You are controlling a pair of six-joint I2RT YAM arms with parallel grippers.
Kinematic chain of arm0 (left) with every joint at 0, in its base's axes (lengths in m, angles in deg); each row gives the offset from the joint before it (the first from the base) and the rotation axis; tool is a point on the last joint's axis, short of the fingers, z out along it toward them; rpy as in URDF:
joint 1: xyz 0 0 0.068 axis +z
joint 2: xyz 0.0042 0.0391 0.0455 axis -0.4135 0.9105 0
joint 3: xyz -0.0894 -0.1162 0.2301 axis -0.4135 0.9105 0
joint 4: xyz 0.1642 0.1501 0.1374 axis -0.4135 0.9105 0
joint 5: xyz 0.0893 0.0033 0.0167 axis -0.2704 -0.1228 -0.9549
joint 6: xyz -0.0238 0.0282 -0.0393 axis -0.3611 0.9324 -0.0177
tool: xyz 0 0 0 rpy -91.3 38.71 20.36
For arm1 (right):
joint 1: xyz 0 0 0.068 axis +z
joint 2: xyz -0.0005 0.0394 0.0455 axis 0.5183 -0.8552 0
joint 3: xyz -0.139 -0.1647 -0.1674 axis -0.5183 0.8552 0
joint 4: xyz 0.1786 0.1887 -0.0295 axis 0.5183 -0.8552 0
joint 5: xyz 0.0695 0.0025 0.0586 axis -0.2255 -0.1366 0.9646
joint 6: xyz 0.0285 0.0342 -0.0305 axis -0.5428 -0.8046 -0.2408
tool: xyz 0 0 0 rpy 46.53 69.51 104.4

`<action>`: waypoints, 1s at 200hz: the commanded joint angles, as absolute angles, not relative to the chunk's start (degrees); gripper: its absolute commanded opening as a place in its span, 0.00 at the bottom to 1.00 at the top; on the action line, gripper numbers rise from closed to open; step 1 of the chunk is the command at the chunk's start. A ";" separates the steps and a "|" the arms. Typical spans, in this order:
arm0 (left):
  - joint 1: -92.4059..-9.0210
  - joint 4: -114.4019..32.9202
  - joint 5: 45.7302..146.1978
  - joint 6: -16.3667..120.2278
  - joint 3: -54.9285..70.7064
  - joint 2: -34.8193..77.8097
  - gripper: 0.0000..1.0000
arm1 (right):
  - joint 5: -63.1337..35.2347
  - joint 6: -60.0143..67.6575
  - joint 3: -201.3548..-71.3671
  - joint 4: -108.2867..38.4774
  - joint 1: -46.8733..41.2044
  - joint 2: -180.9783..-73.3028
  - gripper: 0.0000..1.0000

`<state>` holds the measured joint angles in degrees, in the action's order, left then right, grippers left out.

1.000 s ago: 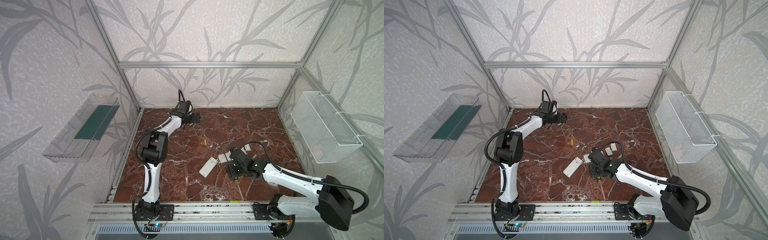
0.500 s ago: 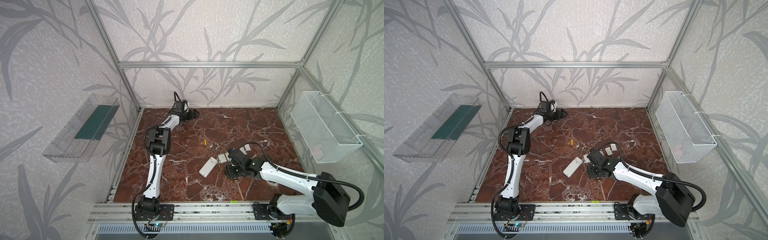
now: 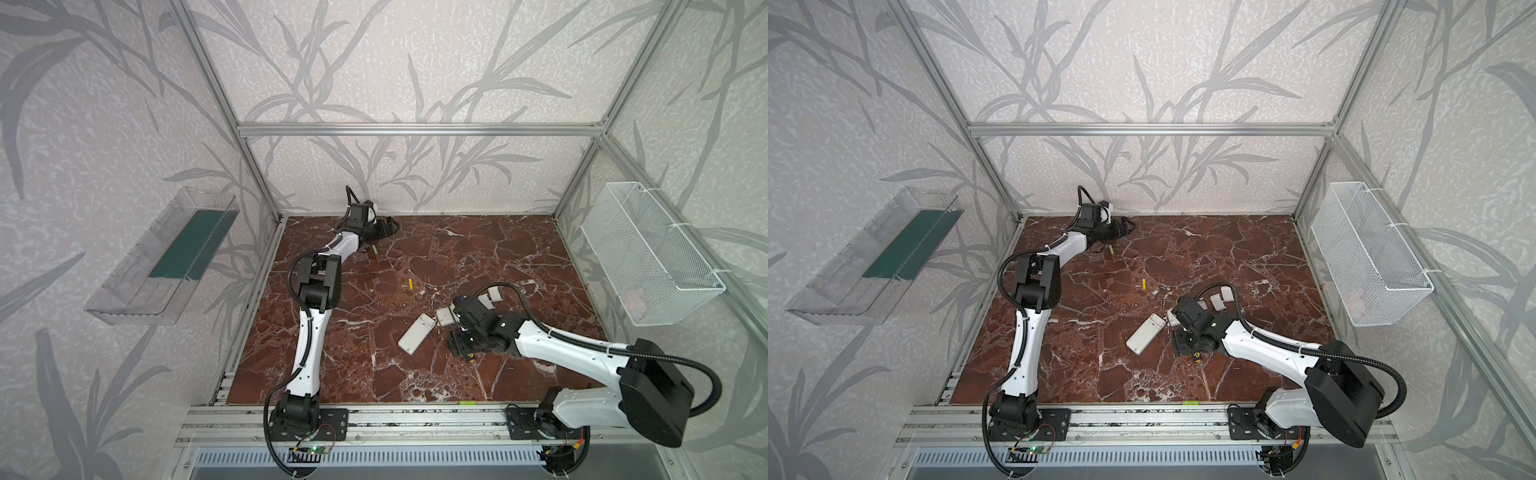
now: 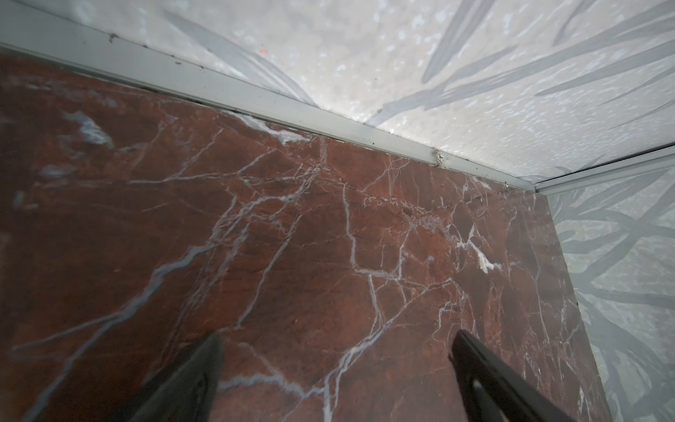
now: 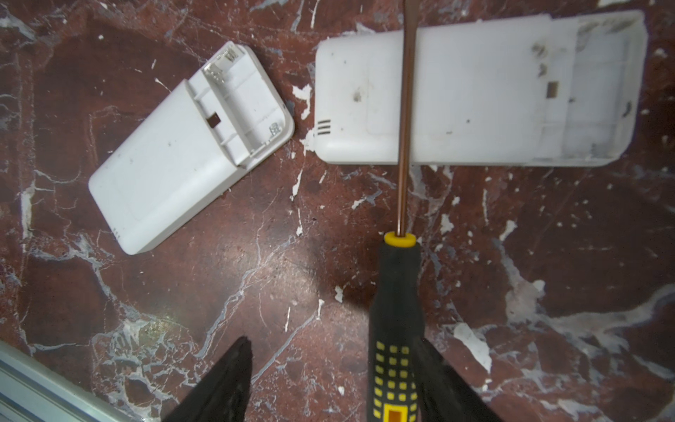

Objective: Unload the batteries from the remote control

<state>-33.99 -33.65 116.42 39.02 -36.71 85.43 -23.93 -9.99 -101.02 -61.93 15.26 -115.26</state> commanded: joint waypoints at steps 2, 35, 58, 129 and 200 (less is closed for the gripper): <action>-33.40 -32.41 116.98 35.14 -33.38 85.09 0.99 | -23.83 -9.33 -102.70 -63.09 15.10 -115.72 0.69; -32.36 -38.15 117.10 32.43 -27.51 82.47 0.99 | -23.91 -8.64 -103.23 -63.52 15.10 -115.72 0.69; -30.89 -43.42 118.40 29.31 -23.89 80.83 0.99 | -23.53 -8.36 -103.47 -63.60 15.08 -115.76 0.69; -27.68 -49.87 117.52 25.24 -17.17 76.99 0.99 | -23.30 -8.19 -103.56 -63.99 15.10 -115.19 0.69; -27.68 -51.61 118.19 26.41 -13.55 74.33 0.99 | -27.26 -5.86 -104.01 -62.13 15.02 -111.38 0.70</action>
<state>-27.41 -54.02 118.19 26.28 -15.68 77.04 -23.97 -8.11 -102.22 -62.87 15.26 -114.63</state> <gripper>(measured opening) 0.993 0.698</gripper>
